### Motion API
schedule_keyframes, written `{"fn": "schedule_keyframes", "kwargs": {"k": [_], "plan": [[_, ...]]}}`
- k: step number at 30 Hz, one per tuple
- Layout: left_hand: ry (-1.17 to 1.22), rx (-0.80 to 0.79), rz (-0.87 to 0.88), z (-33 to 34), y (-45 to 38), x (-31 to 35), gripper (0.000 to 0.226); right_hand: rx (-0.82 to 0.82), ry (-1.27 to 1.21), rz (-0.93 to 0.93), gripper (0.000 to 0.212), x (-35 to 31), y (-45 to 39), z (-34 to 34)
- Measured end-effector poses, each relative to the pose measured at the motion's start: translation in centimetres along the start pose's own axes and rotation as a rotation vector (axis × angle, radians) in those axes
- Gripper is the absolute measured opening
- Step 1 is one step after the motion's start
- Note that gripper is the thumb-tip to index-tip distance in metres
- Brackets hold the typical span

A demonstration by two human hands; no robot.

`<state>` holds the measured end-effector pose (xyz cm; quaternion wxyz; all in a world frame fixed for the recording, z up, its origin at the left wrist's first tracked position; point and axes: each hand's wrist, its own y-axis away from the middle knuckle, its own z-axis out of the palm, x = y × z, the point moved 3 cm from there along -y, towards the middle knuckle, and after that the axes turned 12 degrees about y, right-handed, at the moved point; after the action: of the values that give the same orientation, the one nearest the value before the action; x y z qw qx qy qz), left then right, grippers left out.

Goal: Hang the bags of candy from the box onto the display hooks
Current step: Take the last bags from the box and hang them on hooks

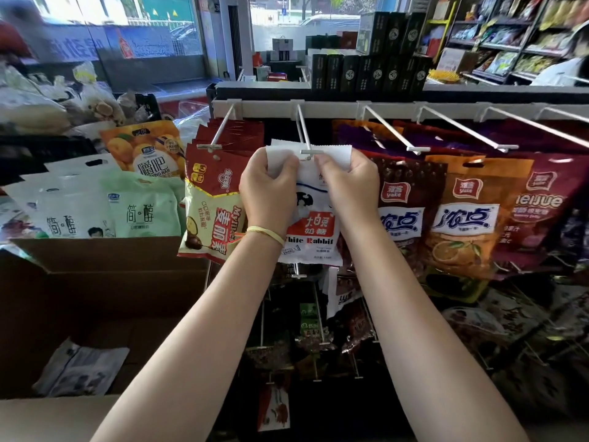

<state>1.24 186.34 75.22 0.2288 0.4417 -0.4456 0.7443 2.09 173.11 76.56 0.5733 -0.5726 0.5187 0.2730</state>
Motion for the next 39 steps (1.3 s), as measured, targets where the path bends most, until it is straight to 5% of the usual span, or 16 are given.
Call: {"fn": "schedule_keyframes", "kwargs": {"k": [9,12,14,16,18,20,27,33,39], "plan": [[-0.220,-0.032,0.123,0.1,1.2,0.9,0.011,0.155,0.202,-0.102,0.017,1.3,0.8,-0.2],[-0.132,-0.149,0.332,-1.1,2.9,2.2,0.049,0.385,0.373,-0.254,0.028,0.5,2.8,-1.0],[-0.136,-0.198,0.482,-2.6,3.5,3.1,0.051,0.444,0.388,-0.319,0.021,-0.3,4.4,-1.0],[-0.205,-0.173,0.582,-4.9,3.6,3.4,0.033,0.256,0.250,-0.333,0.004,-0.9,5.7,0.1],[-0.272,-0.095,0.556,-8.0,3.2,3.0,0.018,-0.071,0.128,-0.306,0.020,-0.9,7.2,2.4],[-0.350,-0.025,0.437,-11.7,2.3,1.6,0.018,-0.328,0.096,-0.292,0.029,-0.6,9.0,5.4],[-0.684,-0.008,-0.110,-25.6,1.4,-5.9,0.026,-0.806,0.131,-0.080,0.024,0.8,15.5,16.8],[-0.984,-0.205,-0.522,-38.6,1.7,-11.4,0.020,-1.093,0.380,0.198,0.019,6.0,21.4,27.9],[-1.096,-0.480,-0.663,-49.1,-0.1,-15.4,0.021,-1.145,0.518,0.587,0.029,11.4,26.8,39.1]]}}
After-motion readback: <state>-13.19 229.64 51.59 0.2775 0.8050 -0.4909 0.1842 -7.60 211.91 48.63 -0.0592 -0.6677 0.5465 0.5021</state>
